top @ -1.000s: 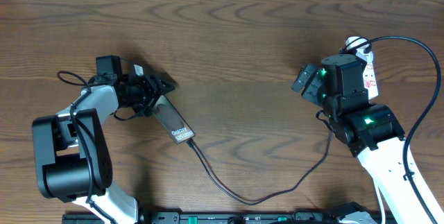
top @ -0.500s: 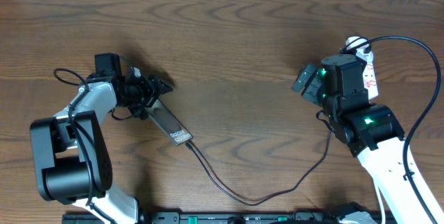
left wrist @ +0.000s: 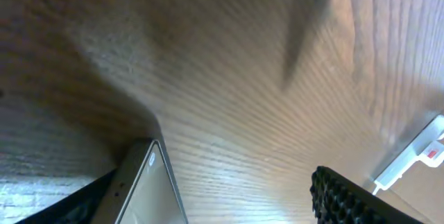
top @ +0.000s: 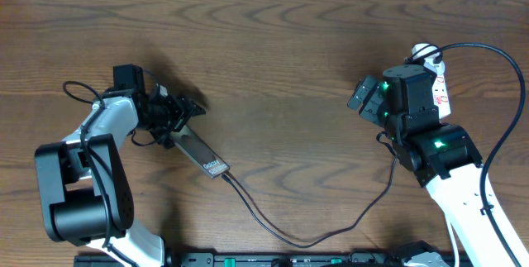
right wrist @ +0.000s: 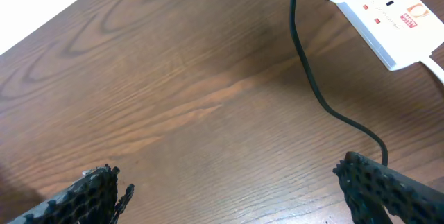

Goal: Plug charger to phone and switch on socket
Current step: 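Lower the phone with the left gripper and lay it flat on the table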

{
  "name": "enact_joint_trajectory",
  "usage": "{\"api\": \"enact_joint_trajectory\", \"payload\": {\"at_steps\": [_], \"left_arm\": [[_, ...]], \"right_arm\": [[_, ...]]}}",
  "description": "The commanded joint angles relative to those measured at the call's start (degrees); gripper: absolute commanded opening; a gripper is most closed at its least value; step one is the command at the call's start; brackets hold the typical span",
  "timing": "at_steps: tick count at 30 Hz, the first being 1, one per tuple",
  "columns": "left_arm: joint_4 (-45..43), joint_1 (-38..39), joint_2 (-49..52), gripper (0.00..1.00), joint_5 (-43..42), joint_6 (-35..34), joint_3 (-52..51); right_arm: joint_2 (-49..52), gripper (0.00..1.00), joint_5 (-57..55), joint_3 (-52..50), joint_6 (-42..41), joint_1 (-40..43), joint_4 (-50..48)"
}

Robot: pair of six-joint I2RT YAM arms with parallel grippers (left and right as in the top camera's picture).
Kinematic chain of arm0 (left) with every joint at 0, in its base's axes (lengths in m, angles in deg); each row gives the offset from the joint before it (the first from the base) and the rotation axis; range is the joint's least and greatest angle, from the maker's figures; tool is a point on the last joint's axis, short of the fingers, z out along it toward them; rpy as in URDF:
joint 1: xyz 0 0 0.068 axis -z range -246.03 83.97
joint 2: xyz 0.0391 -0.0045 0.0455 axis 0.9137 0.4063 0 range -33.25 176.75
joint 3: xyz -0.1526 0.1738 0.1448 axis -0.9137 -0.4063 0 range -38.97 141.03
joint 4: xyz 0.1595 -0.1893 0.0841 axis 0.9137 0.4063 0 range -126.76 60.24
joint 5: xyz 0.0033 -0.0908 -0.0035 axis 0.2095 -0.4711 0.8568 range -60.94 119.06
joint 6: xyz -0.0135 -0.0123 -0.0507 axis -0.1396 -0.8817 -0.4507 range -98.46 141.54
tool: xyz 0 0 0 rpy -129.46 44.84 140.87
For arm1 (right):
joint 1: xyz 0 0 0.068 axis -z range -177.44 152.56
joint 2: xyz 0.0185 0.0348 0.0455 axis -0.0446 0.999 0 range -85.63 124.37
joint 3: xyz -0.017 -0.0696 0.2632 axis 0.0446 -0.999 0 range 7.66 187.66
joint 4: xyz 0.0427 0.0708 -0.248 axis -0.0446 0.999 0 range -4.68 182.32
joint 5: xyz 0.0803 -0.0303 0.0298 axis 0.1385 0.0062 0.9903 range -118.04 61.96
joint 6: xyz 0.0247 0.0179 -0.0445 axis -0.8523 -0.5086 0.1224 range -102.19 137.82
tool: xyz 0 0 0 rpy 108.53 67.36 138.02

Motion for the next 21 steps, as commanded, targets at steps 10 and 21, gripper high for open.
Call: {"api": "enact_joint_trajectory", "payload": {"at_steps": [10,21], "left_arm": [[3.8,-0.2,3.2,0.89,12.6,4.1,-2.9],[3.8,-0.2,3.2,0.90,12.6,4.8,-2.9]], "right_arm": [[0.2,0.99,0.4,-0.1,0.5,-0.2,0.0],[0.2,0.99,0.4,-0.1,0.5,-0.2,0.1]]}}
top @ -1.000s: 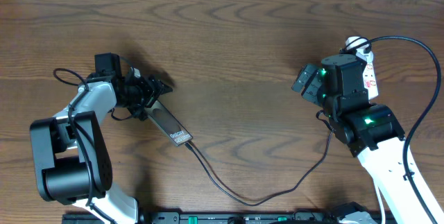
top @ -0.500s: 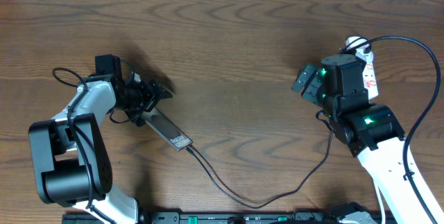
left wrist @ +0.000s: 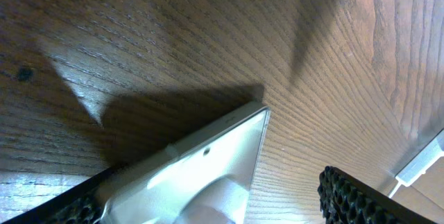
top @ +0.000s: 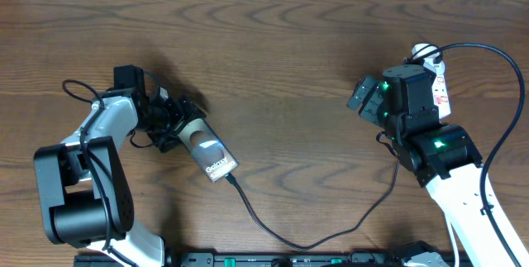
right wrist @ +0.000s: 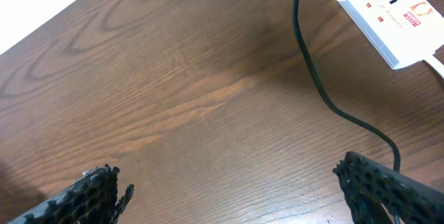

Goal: Plug charger to phone and switch on socket
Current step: 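Lower the phone with the left gripper and lay it flat on the table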

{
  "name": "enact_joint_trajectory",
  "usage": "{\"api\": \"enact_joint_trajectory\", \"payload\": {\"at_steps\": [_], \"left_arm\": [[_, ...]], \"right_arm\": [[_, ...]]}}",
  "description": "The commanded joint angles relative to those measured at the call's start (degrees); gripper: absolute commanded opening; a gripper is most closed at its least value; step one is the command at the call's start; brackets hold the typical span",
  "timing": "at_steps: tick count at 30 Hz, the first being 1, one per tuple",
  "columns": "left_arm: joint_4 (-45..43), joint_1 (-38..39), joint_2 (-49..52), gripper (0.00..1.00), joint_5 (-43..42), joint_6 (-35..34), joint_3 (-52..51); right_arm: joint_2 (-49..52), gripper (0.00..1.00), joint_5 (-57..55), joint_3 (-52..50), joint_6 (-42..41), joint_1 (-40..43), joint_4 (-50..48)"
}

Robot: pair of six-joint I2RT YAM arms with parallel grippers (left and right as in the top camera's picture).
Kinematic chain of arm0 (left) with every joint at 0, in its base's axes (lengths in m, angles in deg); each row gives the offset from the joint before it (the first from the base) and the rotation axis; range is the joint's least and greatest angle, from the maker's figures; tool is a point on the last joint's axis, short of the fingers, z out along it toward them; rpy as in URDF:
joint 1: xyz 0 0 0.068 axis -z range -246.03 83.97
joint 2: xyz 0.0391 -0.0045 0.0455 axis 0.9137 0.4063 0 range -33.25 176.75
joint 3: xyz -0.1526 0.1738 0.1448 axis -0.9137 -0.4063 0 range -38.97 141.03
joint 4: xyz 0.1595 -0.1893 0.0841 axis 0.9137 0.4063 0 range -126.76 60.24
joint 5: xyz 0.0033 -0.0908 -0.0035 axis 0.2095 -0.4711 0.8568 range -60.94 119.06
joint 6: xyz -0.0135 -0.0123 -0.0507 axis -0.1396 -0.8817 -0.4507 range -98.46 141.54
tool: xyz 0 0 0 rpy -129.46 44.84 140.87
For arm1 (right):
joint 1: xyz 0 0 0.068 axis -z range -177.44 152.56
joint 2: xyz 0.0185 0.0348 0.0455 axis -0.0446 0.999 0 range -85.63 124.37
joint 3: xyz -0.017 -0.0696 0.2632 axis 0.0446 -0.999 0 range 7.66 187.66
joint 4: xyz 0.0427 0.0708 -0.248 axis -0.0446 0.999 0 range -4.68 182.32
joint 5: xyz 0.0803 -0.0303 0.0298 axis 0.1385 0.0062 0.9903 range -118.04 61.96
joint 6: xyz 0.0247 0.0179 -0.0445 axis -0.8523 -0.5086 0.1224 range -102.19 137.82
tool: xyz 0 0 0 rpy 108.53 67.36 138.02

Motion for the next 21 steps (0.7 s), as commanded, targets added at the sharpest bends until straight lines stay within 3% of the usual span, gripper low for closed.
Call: {"api": "enact_joint_trajectory", "payload": {"at_steps": [1,16,21], "left_arm": [[0.8,-0.3,3.8,0.90,10.4,1.5,-3.2],[-0.2,-0.4,3.7,0.91,10.4,4.2,-2.1],[2.8,-0.4,-0.9,0.91,11.9,5.6,0.7]], "right_arm": [[0.2,0.99,-0.1,-0.1,0.5,-0.2,0.1],[0.2,0.99,-0.1,-0.1,0.5,-0.2,0.1],[0.2,0.99,-0.1,-0.1,0.5,-0.2,0.3]]}}
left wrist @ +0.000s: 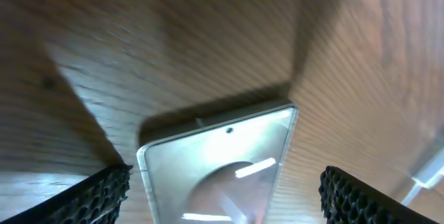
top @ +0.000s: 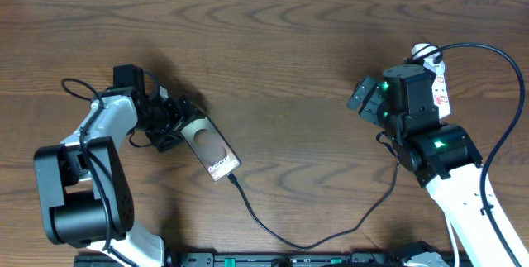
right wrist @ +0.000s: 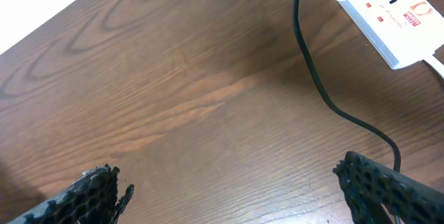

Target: Plug charger to phone and switch on socket

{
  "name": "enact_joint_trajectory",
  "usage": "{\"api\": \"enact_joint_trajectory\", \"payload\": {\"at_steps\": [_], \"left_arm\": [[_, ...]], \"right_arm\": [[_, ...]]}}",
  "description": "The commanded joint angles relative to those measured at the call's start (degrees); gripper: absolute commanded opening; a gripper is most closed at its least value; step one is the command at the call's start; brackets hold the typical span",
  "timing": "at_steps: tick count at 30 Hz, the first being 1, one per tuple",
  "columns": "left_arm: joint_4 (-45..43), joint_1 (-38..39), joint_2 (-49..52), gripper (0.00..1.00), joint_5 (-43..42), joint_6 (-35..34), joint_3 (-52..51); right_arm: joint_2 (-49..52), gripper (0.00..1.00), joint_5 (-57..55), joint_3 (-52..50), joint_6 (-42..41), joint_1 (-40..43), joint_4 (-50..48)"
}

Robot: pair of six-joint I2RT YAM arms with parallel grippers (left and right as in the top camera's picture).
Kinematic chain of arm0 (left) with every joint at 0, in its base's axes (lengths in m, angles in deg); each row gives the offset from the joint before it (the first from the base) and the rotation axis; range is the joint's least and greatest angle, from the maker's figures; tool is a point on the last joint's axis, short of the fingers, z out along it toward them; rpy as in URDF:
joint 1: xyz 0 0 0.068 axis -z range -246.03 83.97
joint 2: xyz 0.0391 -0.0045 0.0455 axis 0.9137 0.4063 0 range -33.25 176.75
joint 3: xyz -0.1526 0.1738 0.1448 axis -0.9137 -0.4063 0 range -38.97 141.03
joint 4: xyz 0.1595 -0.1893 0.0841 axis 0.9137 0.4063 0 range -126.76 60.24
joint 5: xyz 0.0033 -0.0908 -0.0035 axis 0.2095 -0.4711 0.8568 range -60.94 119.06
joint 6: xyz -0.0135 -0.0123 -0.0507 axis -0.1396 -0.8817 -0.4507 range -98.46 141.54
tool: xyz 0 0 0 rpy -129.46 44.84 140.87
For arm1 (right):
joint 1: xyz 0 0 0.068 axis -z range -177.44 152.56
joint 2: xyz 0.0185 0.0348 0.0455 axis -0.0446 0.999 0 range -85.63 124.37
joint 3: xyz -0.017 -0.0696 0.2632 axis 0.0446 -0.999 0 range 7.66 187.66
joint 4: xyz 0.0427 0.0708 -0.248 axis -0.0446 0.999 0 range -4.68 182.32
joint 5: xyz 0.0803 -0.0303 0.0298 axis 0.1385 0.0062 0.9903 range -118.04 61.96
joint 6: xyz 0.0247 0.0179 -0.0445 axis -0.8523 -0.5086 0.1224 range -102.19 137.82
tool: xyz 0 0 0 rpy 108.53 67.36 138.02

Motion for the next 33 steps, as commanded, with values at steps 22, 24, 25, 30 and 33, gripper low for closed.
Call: {"api": "enact_joint_trajectory", "payload": {"at_steps": [22,24,25,30,33], "left_arm": [[3.2,-0.3,-37.7,0.91,1.9,16.3,4.5],[2.7,-0.3,-38.4,0.91,1.9,15.6,4.5],[2.5,-0.3,-38.6,0.91,1.9,15.6,4.5],[2.4,-0.3,-38.6,0.91,1.9,15.6,4.5],[2.0,-0.3,-38.6,0.91,1.9,15.6,4.5]], "right_arm": [[0.2,0.99,20.4,1.9,10.7,5.1,-2.6],[0.2,0.99,25.2,4.2,12.7,9.1,-0.6],[0.2,0.99,27.1,5.4,13.7,11.2,0.5],[2.9,0.99,34.8,16.4,23.6,28.0,11.9],[7.4,0.99,37.5,21.7,30.5,36.9,17.0]]}}
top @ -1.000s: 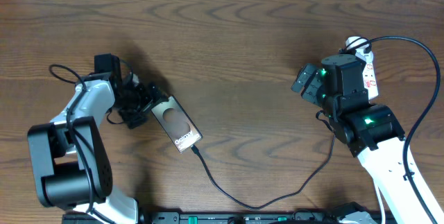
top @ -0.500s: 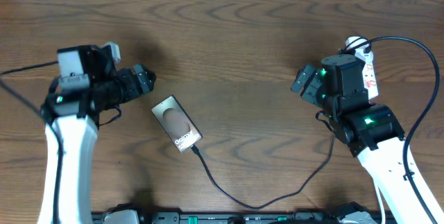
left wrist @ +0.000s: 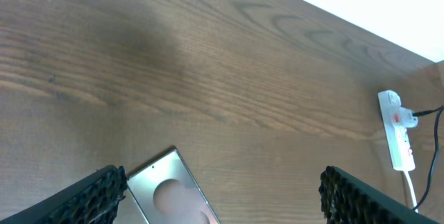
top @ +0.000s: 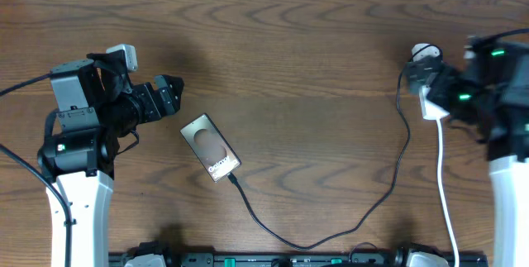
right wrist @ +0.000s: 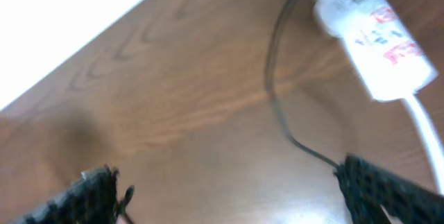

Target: Plug charger to phone and switch on socket

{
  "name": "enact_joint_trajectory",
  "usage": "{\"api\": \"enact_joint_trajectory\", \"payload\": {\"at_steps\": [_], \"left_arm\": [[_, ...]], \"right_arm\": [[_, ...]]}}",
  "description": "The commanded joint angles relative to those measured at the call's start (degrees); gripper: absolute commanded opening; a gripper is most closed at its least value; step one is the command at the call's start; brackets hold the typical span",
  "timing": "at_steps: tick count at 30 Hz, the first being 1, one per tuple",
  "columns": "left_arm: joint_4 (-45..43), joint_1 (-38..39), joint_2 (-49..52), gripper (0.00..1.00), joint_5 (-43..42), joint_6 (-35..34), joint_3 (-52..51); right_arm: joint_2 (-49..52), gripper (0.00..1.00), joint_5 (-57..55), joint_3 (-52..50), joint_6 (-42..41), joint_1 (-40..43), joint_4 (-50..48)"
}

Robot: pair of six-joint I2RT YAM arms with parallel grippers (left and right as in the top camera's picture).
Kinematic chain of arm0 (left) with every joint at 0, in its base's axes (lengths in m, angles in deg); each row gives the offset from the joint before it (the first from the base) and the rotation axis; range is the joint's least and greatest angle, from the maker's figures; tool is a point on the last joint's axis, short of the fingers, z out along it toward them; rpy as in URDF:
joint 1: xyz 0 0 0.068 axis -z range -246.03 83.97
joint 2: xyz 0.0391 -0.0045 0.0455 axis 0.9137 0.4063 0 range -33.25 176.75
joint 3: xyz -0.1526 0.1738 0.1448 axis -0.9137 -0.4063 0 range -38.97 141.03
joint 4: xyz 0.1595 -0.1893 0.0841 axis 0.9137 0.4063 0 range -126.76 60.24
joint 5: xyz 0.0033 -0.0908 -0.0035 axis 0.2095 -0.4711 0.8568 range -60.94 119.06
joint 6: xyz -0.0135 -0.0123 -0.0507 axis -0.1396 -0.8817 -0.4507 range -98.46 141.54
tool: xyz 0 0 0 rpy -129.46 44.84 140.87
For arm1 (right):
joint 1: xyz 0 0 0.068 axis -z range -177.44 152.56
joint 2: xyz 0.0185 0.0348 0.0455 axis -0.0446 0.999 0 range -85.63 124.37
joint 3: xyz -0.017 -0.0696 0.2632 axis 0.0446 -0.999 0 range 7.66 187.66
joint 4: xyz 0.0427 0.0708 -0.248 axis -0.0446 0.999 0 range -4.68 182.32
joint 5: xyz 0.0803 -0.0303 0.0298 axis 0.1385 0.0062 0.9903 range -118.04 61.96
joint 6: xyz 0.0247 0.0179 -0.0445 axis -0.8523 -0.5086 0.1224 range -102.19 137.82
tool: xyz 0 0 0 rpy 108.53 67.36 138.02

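Note:
The phone point(top: 210, 148) lies flat on the table, its silver back up, with the black charger cable point(top: 307, 243) plugged into its lower end. The cable runs right and up to the white power strip point(top: 431, 100). My left gripper point(top: 171, 95) hangs open, up and to the left of the phone; the left wrist view shows the phone point(left wrist: 169, 195) by the left finger and the power strip point(left wrist: 396, 136) far off. My right gripper point(right wrist: 239, 196) is open and sits over the power strip point(right wrist: 371, 38); that view is blurred.
A white mains cord point(top: 443, 186) runs from the power strip down to the table's front edge. The black cable point(right wrist: 277, 92) loops across the wood between phone and strip. A dark rail point(top: 273, 259) lies along the front edge.
My left gripper, low at the phone's top end before, now stands higher and further left, still open. My right arm has moved right, with its gripper over the power strip. The phone has not moved.
At first the phone stood on edge between my left fingers, cable plugged in, with the right arm still. Then it leaned over, and then it lay flat, back up. Now the left gripper is clear of it and the right one is at the strip.

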Motion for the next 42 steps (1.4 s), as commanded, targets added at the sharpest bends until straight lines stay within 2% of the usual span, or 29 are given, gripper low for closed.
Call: {"api": "enact_joint_trajectory", "payload": {"at_steps": [1,5,9,23,31,42], "left_arm": [[-0.4,-0.1,-0.3,0.91,-0.9,1.1,0.6],[-0.6,-0.1,-0.3,0.91,-0.9,1.1,0.6],[-0.6,-0.1,-0.3,0.91,-0.9,1.1,0.5],[-0.3,-0.1,-0.3,0.92,-0.7,1.2,0.5],[-0.3,-0.1,-0.3,0.91,-0.7,1.1,0.5],[-0.3,-0.1,-0.3,0.91,-0.7,1.2,0.5]], "right_arm": [[5.7,0.99,6.7,5.7,11.6,9.1,3.9],[13.7,0.99,8.3,9.0,17.0,15.3,5.6],[24.8,0.99,9.6,11.1,21.2,19.2,3.1],[47.9,0.95,18.1,11.2,27.0,19.2,-11.8],[50.2,0.91,20.3,11.2,32.4,19.0,-15.0],[50.2,0.89,21.6,11.2,32.3,18.9,-19.1]]}}
